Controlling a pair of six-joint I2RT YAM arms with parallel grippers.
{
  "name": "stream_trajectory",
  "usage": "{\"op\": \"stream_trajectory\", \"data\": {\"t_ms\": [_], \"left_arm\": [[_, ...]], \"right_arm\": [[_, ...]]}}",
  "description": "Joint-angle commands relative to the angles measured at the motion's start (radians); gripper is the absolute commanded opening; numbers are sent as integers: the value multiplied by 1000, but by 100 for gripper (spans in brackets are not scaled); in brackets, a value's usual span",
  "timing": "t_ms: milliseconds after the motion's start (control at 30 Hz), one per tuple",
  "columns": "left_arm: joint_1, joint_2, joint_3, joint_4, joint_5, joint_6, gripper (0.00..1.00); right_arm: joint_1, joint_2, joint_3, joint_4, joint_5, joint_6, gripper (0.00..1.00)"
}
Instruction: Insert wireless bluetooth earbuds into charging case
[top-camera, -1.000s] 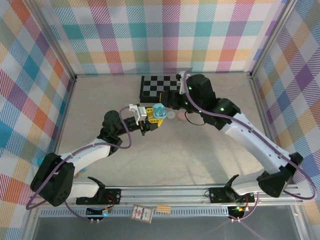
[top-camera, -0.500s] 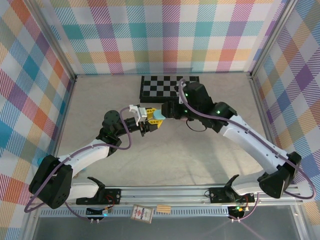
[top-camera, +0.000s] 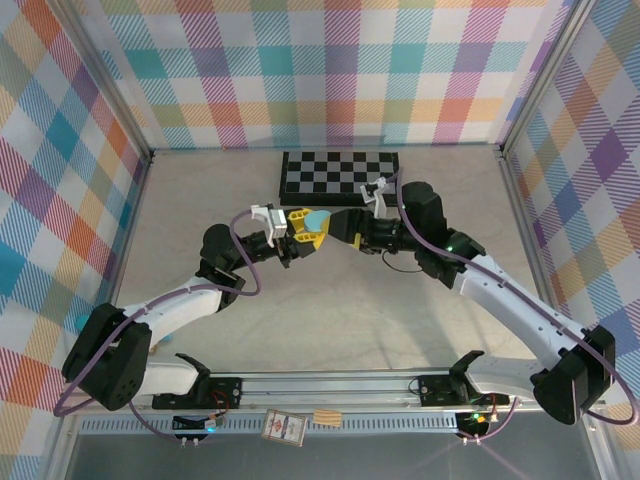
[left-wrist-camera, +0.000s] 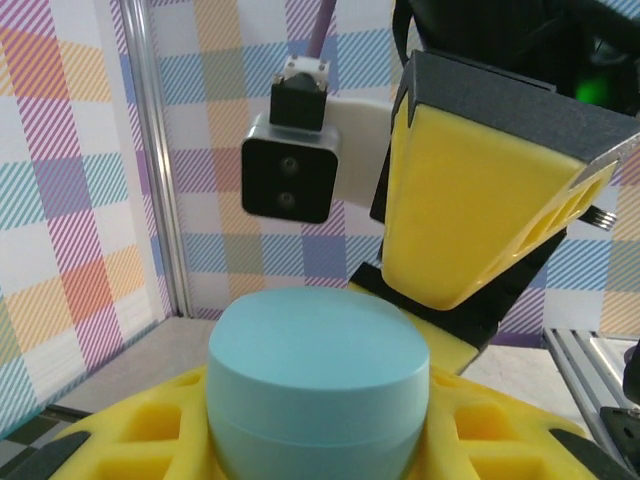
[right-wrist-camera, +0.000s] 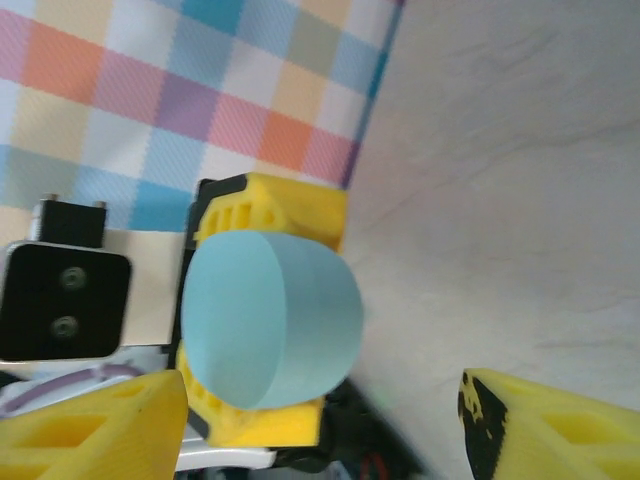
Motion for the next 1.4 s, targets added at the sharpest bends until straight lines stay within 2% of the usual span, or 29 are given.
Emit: {"op": "stream_trajectory", "data": {"t_ms": [0,167,333,533,633,667,800,867,933,1133,1367], "left_arm": [[-14,-3,-8,106,33,-42,33],[-15,-27,-17,106,41,-46,33],[-18,-44,-25,89,44,-39,33],[-17,-56,-26,56,48,-22,34],[-17,-72,-26,3,32,-3,35],[-17,-79,-26,-26,25,13,37],[-17,-130,-45,-141,-15,79,65],[-17,-174,-48,-264,-35,139,79],[-18,-213,-52,-389,-56,201,89],[-36,-295,-74,-668,-167,312,100],[-117,-273,-76,-831,-286,390,100]], "right_arm": [[1,24,-7,207,-120,142,69],[1,53,-2,281,-133,181,61],[1,72,10,294,-131,186,48],[1,73,2,283,-116,182,27],[-1,64,-5,267,-94,167,22],[-3,58,-8,258,-79,158,21],[-15,37,-22,200,-3,110,19],[-29,29,-43,173,45,85,19],[-45,27,-67,136,98,61,19],[-105,72,-170,119,182,37,19],[-136,211,-257,203,199,34,19]]}}
